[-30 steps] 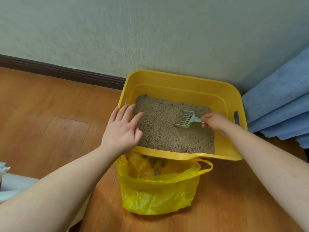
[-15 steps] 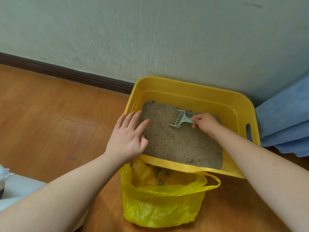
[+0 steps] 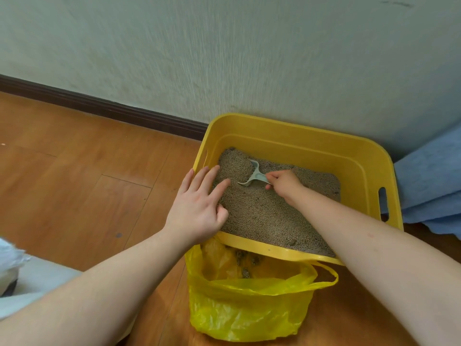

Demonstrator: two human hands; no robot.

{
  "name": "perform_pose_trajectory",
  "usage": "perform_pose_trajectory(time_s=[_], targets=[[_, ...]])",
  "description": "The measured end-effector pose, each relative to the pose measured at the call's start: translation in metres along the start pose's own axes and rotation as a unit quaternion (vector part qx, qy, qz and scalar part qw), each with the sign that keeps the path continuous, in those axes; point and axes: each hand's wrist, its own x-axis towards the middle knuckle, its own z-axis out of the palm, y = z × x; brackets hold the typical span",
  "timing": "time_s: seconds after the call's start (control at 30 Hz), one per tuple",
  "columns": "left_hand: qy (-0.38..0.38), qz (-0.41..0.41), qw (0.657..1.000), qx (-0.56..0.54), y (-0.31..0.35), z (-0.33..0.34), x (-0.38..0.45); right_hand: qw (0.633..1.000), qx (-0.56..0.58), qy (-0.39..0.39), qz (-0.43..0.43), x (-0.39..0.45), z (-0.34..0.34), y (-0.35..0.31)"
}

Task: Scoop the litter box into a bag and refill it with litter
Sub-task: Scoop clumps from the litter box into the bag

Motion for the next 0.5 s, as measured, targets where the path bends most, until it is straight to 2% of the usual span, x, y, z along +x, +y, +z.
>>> perform_pose_trajectory(time_s=[0.23,0.5], targets=[[0.005,-0.002,1.0,-0.006,0.0,-0.001,0.0,0.997,0.079,-0.018,0.018,-0.004,0.007,0.001],[0.007,-0.004,1.0,-0.007,0.0,0.0,0.0,0.995,0.092,-0.037,-0.002,-0.017,-0.023,0.031]])
